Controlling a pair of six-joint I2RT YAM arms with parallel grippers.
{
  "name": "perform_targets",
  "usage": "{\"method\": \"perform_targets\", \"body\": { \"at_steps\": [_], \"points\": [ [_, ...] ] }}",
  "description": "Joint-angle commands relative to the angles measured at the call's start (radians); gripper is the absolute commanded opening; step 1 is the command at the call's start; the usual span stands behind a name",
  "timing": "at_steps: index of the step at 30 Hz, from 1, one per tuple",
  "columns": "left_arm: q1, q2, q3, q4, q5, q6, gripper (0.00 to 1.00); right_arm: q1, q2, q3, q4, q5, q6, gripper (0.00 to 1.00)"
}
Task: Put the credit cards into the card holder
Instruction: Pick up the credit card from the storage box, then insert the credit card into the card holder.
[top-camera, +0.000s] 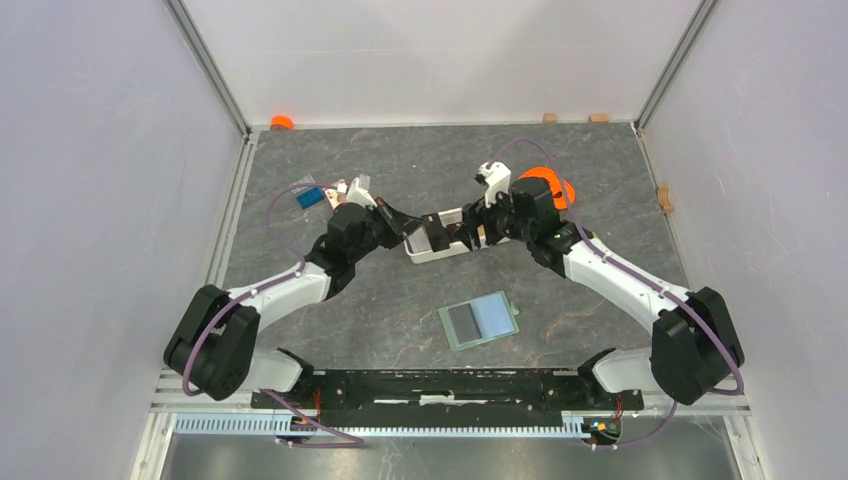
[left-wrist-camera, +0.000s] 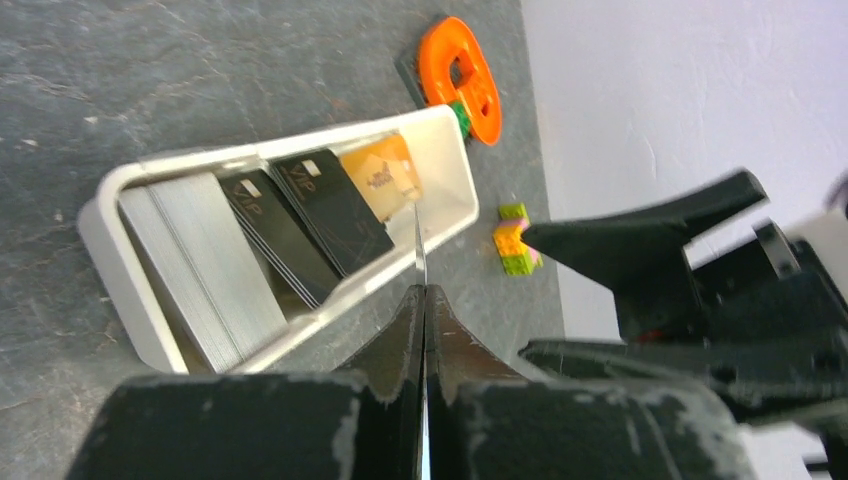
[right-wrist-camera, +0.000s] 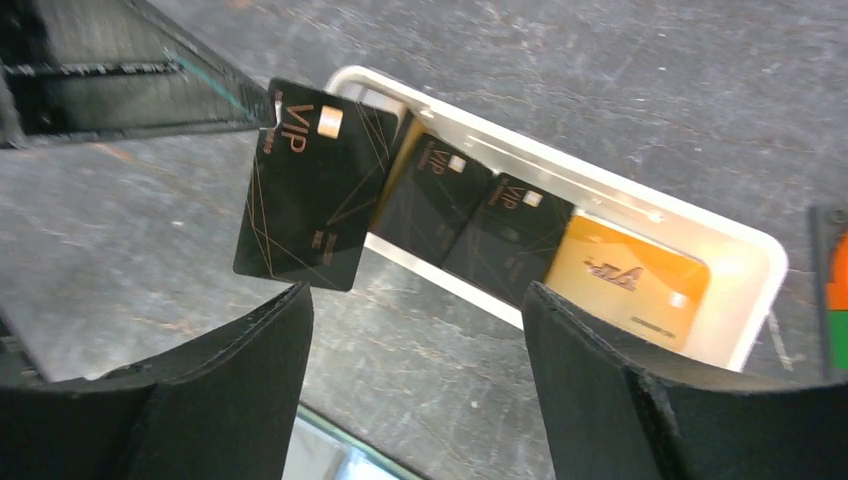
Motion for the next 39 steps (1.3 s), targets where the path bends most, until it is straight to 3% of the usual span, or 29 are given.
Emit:
{"method": "perform_targets", "body": {
  "at_steps": [1,6,13,21,25,29,30,33,34,39],
  "points": [
    [-0.004,-0.098,-0.079,0.196,0.123,0.08,0.02,-0.066,-0.072,-0.057,0.174,-0.28,0.16,0.78],
    [-0.007,-0.175,-0.162,0.322,0.207,0.05,0.02,-0.089,-0.068,-0.101,0.276,-0.475,0.265,0.68],
    [-0.019,-0.235,-0.221,0.411,0.279,0.014,0.02,-0.088,-0.061,-0.13,0.356,-0.583,0.331,0.64],
    [-0.035,-0.258,-0.232,0.443,0.3,0.018,0.02,-0.088,-0.051,-0.142,0.445,-0.661,0.404,0.49],
    [-0.064,-0.243,-0.227,0.451,0.299,0.026,0.02,-0.087,-0.055,-0.158,0.506,-0.687,0.457,0.33],
    [-0.1,-0.226,-0.223,0.43,0.3,0.051,0.02,-0.088,-0.079,-0.17,0.526,-0.69,0.485,0.0],
    [-0.104,-0.226,-0.221,0.405,0.301,0.058,0.11,-0.089,-0.091,-0.17,0.496,-0.672,0.467,0.0],
    [-0.126,-0.251,-0.222,0.288,0.283,0.105,0.51,-0.099,-0.132,-0.165,0.313,-0.6,0.376,0.0],
    [-0.141,-0.269,-0.222,0.213,0.252,0.132,0.58,-0.105,-0.146,-0.172,0.26,-0.583,0.342,0.0],
    [-0.246,-0.355,-0.189,-0.196,0.052,0.234,0.65,-0.14,-0.186,-0.281,0.067,-0.524,0.237,0.0]
  ]
}}
